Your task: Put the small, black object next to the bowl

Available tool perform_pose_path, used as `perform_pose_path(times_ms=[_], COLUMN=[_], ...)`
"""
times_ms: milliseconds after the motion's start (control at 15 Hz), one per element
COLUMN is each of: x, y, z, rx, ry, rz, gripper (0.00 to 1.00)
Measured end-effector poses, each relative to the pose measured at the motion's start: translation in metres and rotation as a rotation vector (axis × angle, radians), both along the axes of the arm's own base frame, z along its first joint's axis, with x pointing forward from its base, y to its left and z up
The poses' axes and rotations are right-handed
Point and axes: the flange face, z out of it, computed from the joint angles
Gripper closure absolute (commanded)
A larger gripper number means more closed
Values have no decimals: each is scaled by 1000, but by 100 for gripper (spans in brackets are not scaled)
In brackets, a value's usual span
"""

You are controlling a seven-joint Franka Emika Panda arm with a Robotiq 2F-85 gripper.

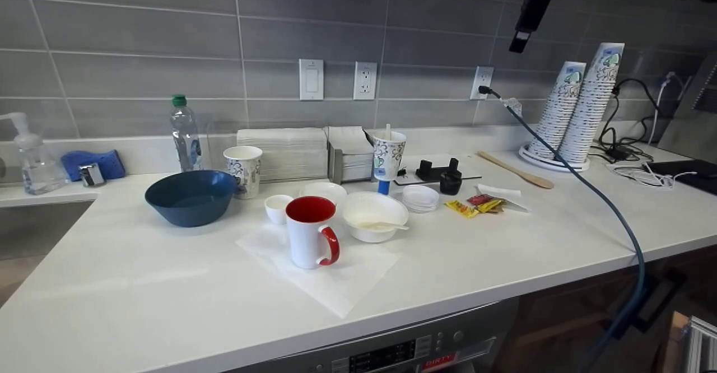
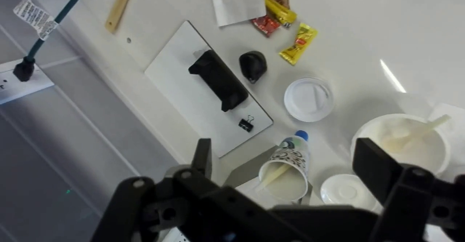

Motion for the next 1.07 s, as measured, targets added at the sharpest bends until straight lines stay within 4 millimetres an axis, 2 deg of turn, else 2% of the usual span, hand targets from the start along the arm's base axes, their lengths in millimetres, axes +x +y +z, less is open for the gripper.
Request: perform_pose_path(times_ms=[133,200,533,667,733,1067], x=[17,22,25,24,23,5], y=[-22,-27,-26,-24,-23,-18], z=[-16,-22,-25,-29,-38,-115], rx=[6,8,7,-52,-85,-187], ry=[-27,-26,-27,-17,0,109], rz=[-5,-8,-4,1,-1,-41], gripper=[0,0,0,0,0,0])
